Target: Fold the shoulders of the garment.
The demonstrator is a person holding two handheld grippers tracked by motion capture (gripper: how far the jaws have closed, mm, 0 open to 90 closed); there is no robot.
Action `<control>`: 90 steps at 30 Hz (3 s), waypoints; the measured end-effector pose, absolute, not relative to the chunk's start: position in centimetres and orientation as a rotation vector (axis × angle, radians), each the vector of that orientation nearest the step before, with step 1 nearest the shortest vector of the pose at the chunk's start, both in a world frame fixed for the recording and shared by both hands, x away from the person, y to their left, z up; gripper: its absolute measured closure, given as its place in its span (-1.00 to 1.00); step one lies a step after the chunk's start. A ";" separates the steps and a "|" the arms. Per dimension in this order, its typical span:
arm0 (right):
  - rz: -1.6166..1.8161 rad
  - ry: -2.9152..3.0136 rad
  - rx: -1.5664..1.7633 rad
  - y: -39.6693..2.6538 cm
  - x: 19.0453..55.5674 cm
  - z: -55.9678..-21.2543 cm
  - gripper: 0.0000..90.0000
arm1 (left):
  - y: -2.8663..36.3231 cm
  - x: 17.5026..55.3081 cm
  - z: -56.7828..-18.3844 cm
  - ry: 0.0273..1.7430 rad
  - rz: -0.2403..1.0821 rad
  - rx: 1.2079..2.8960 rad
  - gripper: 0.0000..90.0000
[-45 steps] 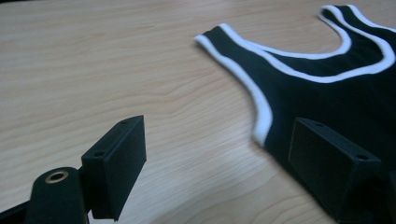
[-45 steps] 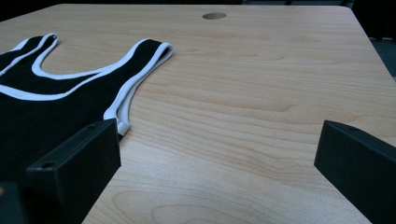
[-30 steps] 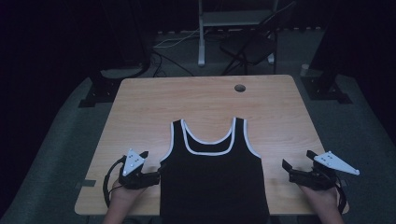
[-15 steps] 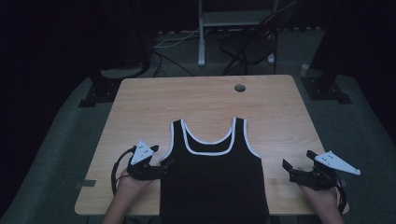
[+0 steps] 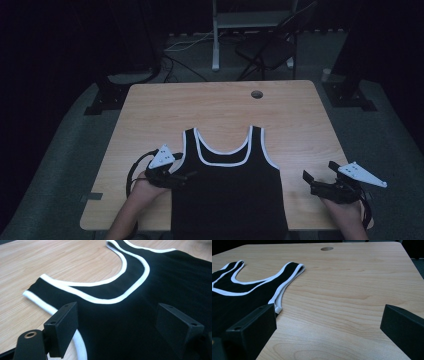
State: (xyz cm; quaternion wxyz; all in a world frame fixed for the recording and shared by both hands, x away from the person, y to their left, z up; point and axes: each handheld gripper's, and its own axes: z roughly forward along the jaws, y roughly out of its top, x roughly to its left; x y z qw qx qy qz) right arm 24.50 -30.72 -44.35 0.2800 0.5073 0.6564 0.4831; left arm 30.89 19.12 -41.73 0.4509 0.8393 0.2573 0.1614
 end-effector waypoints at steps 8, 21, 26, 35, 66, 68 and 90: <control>1.300 1.758 1.365 -30.8 24.5 -44.4 -0.99 | 18.6 32.2 -41.4 0.587 0.319 2.137 -0.58; 1.313 1.766 1.374 -30.9 24.6 -44.4 -0.99 | 20.2 34.8 -42.1 0.617 0.339 2.056 -0.58; 1.315 1.767 1.375 -30.9 24.7 -44.4 -0.99 | 20.1 37.1 -42.9 0.666 0.333 2.091 -0.58; 1.314 1.774 1.369 -30.9 24.7 -44.4 -0.99 | 19.8 38.7 -42.5 0.625 0.305 2.100 -0.58; 1.383 1.775 1.375 -31.3 24.8 -44.4 -0.99 | 20.0 46.2 -42.5 0.578 0.301 2.152 -0.57; 1.383 1.783 1.368 -31.3 24.8 -44.4 -0.99 | 20.0 46.4 -42.6 0.587 0.293 2.166 -0.57; 1.454 1.872 1.343 -31.6 24.9 -44.4 -0.99 | 19.9 47.1 -43.3 0.700 0.230 2.250 0.02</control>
